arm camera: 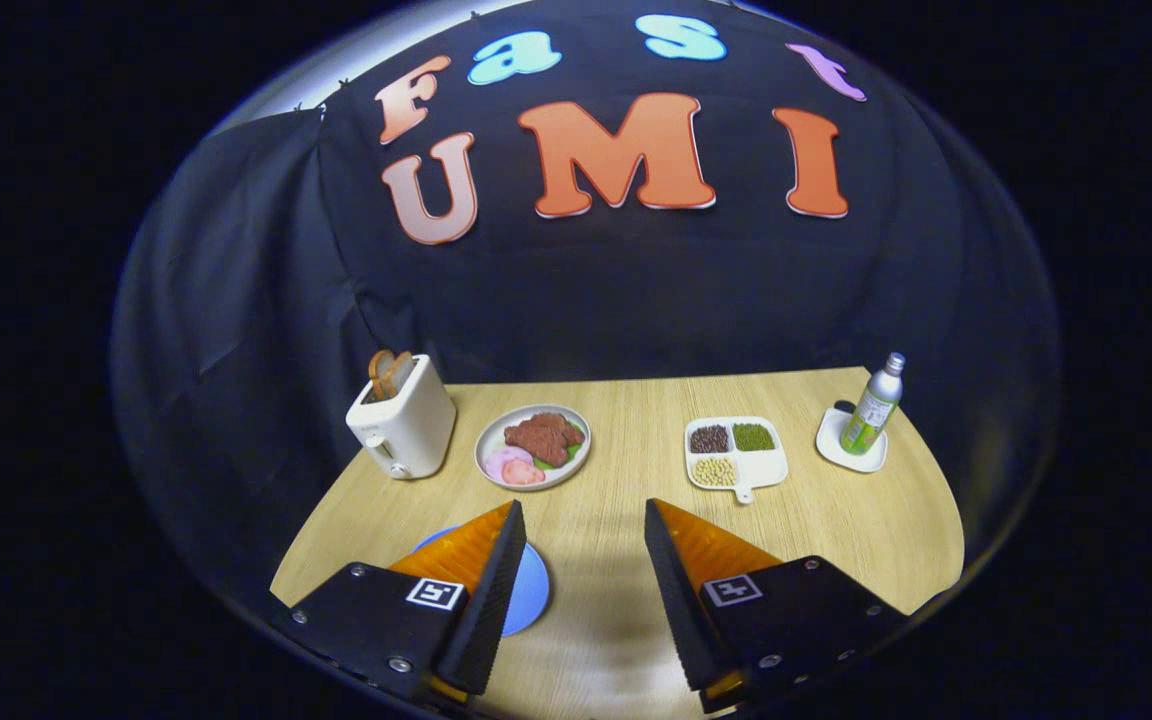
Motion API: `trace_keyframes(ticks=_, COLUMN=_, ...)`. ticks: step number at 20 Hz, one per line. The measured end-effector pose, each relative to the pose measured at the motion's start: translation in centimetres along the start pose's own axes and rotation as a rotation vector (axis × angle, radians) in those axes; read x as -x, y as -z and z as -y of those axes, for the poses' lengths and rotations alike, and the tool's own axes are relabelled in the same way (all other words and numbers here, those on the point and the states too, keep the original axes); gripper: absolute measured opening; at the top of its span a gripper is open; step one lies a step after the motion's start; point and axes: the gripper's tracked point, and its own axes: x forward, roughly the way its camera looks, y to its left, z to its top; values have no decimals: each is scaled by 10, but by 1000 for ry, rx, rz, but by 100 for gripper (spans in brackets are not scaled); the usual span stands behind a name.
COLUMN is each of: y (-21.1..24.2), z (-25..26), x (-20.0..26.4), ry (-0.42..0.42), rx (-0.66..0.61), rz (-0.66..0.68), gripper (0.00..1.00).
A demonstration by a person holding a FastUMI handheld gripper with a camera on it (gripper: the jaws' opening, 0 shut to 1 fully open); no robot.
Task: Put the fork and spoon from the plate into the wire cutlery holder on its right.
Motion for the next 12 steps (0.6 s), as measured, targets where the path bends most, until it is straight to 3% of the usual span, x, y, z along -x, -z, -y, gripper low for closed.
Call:
trace_keyframes(ticks=3, y=0, z=-25, x=-1, ry=-15, rx=12, rz=37, gripper=76)
trace_keyframes(ticks=12, y=64, z=-96, x=-29, ry=-70, rx=2, rz=-72, gripper=83)
